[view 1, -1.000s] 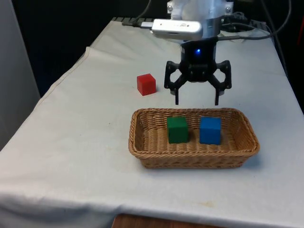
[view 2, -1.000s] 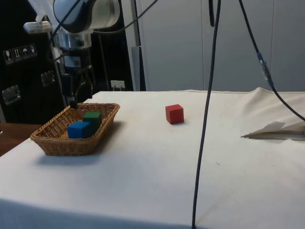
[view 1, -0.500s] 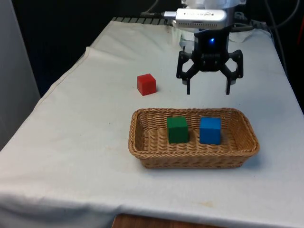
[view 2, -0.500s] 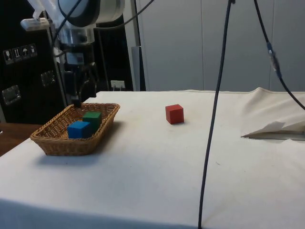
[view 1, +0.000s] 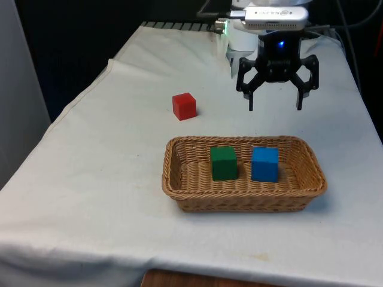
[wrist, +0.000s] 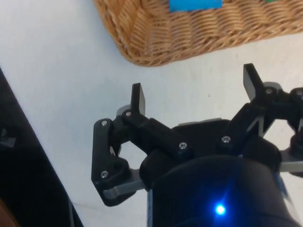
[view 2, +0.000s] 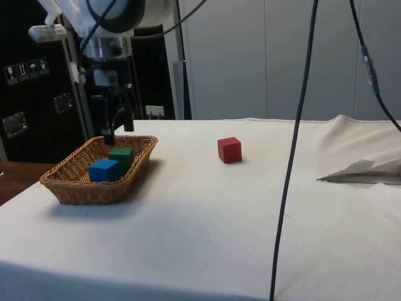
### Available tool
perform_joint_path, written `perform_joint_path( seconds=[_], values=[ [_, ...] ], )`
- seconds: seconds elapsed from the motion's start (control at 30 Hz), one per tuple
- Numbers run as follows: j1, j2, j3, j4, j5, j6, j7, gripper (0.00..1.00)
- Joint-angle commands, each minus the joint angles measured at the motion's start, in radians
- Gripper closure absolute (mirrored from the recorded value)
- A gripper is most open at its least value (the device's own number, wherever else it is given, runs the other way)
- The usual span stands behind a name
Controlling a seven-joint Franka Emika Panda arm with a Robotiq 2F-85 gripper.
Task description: Pick up exactly two blocks and place them into the basket.
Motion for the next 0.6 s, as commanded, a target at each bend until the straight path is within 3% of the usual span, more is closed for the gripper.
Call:
perform_joint_path(
  seconds=[0.0, 0.03, 0.27, 0.3, 0.33, 0.57],
  values=[
    [0.0, -0.006, 0.003, -0.011, -0.001, 0.005, 0.002, 0.0],
    [0.012, -0.027, -0.002, -0.044, -0.012, 0.026, 0.014, 0.0],
    [0.012, -0.083, 0.011, -0.127, -0.017, 0.046, 0.014, 0.0],
    [0.002, -0.069, 0.017, -0.105, -0.007, 0.029, 0.005, 0.0],
    [0.012, -0.09, 0.013, -0.138, -0.018, 0.048, 0.014, 0.0],
    [0.011, -0.149, 0.024, -0.224, -0.024, 0.066, 0.014, 0.0]
  ],
)
